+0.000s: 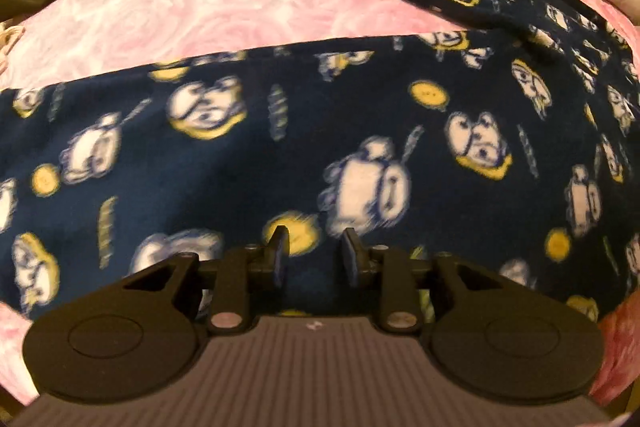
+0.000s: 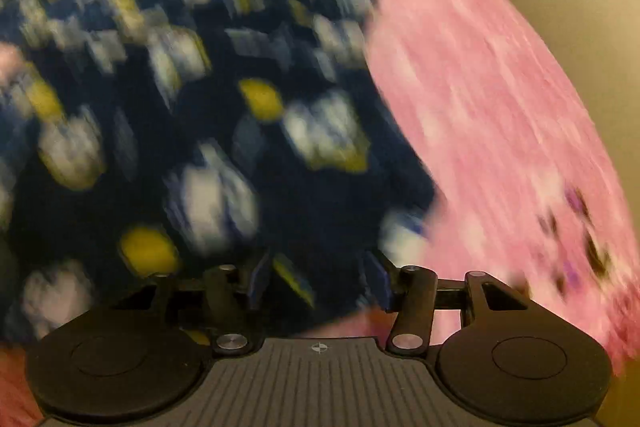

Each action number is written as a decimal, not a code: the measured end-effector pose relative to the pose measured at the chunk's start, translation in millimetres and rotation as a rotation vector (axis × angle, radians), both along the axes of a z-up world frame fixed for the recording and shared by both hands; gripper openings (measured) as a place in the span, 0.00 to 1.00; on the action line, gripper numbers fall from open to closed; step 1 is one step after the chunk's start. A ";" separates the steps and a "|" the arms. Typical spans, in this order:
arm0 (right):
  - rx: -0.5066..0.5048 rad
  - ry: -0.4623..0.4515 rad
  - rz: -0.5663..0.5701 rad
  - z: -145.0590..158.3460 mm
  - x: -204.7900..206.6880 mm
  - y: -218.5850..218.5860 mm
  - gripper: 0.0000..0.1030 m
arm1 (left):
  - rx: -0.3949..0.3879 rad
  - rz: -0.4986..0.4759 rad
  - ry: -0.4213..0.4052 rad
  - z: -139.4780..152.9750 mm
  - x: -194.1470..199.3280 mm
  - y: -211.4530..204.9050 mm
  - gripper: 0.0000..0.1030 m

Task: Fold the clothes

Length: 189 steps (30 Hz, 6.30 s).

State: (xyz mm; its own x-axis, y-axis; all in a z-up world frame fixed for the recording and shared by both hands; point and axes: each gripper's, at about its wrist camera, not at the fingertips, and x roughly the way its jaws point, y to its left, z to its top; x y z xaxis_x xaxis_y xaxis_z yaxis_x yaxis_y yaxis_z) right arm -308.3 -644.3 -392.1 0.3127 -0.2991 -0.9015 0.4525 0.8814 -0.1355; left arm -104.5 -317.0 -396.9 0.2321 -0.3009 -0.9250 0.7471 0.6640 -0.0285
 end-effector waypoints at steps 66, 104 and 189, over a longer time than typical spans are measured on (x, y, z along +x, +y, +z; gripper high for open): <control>0.331 -0.142 0.167 201.0 -90.5 84.6 0.85 | -0.045 0.336 -0.206 265.1 -141.5 101.9 0.49; 0.306 -0.156 0.214 240.6 -117.3 81.7 0.85 | -0.041 0.367 -0.295 310.8 -210.8 103.5 0.57; 0.224 -0.002 -0.093 85.9 130.5 64.6 0.85 | -0.050 -0.238 -0.102 115.5 119.5 -86.8 0.57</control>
State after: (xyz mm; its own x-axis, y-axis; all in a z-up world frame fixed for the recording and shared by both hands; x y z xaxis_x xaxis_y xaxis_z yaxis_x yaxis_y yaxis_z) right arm -177.9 -579.8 -306.2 0.2955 -0.1196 -0.9478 0.5332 0.8439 0.0598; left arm 15.0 -403.9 -281.4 0.2411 -0.4033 -0.8828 0.8828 0.4690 0.0268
